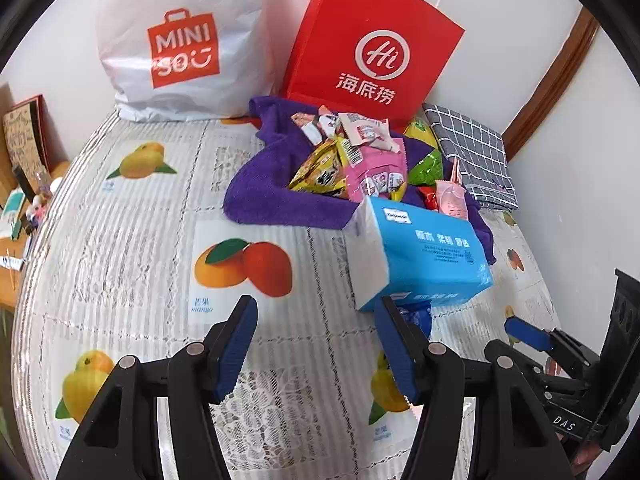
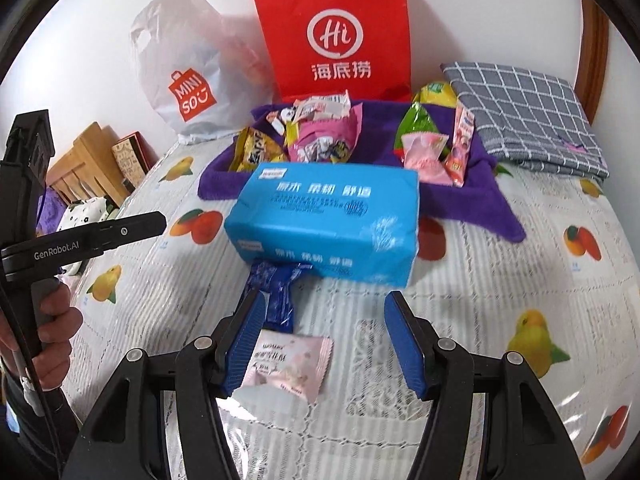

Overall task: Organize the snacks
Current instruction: 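Move both grippers back over the loose packets beside the blue tissue pack, then grasp the pink wowo pastry packet on the sheet with the right gripper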

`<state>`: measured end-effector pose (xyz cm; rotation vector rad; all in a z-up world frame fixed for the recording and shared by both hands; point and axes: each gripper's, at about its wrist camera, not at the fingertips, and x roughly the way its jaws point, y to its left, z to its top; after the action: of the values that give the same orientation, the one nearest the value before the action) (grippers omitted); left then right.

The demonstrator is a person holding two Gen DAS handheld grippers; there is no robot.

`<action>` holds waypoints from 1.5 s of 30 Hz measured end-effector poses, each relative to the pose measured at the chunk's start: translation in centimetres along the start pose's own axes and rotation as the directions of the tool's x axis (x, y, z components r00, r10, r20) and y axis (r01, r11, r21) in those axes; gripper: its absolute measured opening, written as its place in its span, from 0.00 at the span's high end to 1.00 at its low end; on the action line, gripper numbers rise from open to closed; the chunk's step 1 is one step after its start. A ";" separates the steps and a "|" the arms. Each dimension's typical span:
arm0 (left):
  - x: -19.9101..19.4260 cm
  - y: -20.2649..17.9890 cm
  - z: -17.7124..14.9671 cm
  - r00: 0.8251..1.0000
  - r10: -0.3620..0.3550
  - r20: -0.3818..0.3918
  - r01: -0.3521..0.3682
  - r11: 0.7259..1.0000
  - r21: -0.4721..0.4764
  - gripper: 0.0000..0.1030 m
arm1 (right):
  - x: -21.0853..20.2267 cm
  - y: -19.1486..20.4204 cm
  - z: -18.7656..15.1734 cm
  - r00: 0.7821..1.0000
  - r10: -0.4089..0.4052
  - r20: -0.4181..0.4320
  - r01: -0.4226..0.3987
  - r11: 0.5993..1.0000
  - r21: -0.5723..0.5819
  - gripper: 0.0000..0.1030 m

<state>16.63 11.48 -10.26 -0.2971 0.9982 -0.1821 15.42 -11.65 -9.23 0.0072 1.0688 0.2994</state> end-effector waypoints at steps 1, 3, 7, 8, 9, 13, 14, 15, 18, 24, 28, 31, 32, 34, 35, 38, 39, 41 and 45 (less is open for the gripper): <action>0.0 0.2 -0.1 1.000 -0.003 -0.002 0.003 1.000 -0.005 0.43 | 0.1 0.1 -0.1 1.000 0.007 -0.006 -0.007 1.000 0.003 0.40; 0.1 0.5 -0.4 1.000 -0.005 -0.005 0.005 1.000 -0.010 0.43 | 0.4 0.3 -0.4 1.000 0.025 -0.018 -0.025 1.000 0.013 0.40; 0.3 0.8 -1.0 1.000 -0.012 -0.012 0.011 1.000 -0.014 0.43 | 1.2 1.2 -1.4 0.996 0.071 -0.050 -0.070 0.997 0.014 0.33; 0.3 0.9 -1.0 1.000 -0.013 -0.013 0.013 1.000 -0.015 0.43 | 1.5 1.5 -1.7 0.995 0.074 -0.061 -0.074 0.997 0.008 0.33; 0.3 1.0 -1.1 1.000 -0.016 -0.014 0.016 1.000 -0.016 0.43 | 1.8 1.8 -2.0 0.995 0.072 -0.072 -0.072 0.997 0.002 0.33; 0.2 1.3 -1.6 1.000 -0.025 -0.016 0.025 1.000 -0.019 0.43 | 3.0 2.1 -2.8 0.992 0.067 -0.109 -0.067 0.998 0.008 0.33; 0.2 1.4 -1.7 0.999 -0.028 -0.015 0.028 0.999 -0.020 0.43 | 3.2 2.1 -3.0 0.991 0.071 -0.117 -0.070 0.997 0.017 0.33; 0.2 1.5 -1.9 0.999 -0.032 -0.017 0.031 0.999 -0.023 0.43 | 3.5 2.0 -3.2 0.989 0.079 -0.129 -0.075 0.997 0.032 0.32; 0.4 1.7 -2.1 0.999 -0.038 -0.020 0.037 0.999 -0.029 0.43 | 4.2 2.0 -3.6 0.985 0.088 -0.152 -0.080 0.995 0.053 0.30; 0.8 1.7 -2.4 0.998 -0.046 -0.031 0.045 0.999 -0.027 0.43 | 4.3 3.3 -4.3 0.990 0.056 -0.127 -0.057 0.998 -0.001 0.19; 1.0 1.8 -2.4 0.998 -0.049 -0.034 0.048 0.998 -0.031 0.43 | 4.5 4.3 -4.8 0.994 0.004 -0.112 -0.011 0.998 -0.060 0.17; 1.2 1.8 -2.4 0.998 -0.050 -0.040 0.049 0.998 -0.034 0.43 | 4.7 4.7 -5.0 0.994 -0.027 -0.102 0.018 0.996 -0.090 0.17; 1.3 1.9 -2.4 0.998 -0.049 -0.042 0.048 0.998 -0.035 0.43 | 4.7 4.8 -5.1 0.995 -0.035 -0.098 0.025 0.995 -0.095 0.17; 1.5 1.9 -2.5 0.998 -0.048 -0.046 0.046 0.998 -0.037 0.43 | 4.7 5.0 -5.1 0.995 -0.048 -0.090 0.039 0.994 -0.104 0.17; 1.5 1.9 -2.5 0.998 -0.048 -0.047 0.046 0.998 -0.038 0.43 | 4.8 5.1 -5.2 0.995 -0.054 -0.085 0.044 0.993 -0.110 0.18; 1.7 2.0 -2.5 0.998 -0.044 -0.051 0.042 0.998 -0.038 0.43 | 4.7 5.1 -5.2 0.996 -0.053 -0.075 0.043 0.991 -0.128 0.20; 1.7 2.0 -2.5 0.998 -0.043 -0.051 0.041 0.998 -0.038 0.43 | 4.7 5.1 -5.2 0.996 -0.051 -0.072 0.041 0.991 -0.128 0.22; 1.8 2.1 -2.5 0.998 -0.042 -0.052 0.040 0.998 -0.040 0.43 | 4.6 4.9 -5.2 0.997 -0.048 -0.066 0.039 0.991 -0.128 0.26; 2.0 2.1 -2.5 0.998 -0.041 -0.055 0.039 0.998 -0.044 0.43 | 4.5 4.8 -5.2 0.997 -0.044 -0.061 0.035 0.991 -0.130 0.29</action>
<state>15.61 12.48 -13.78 -0.3532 1.0526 -0.2066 11.80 -6.71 -14.90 -0.1400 1.1102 0.3344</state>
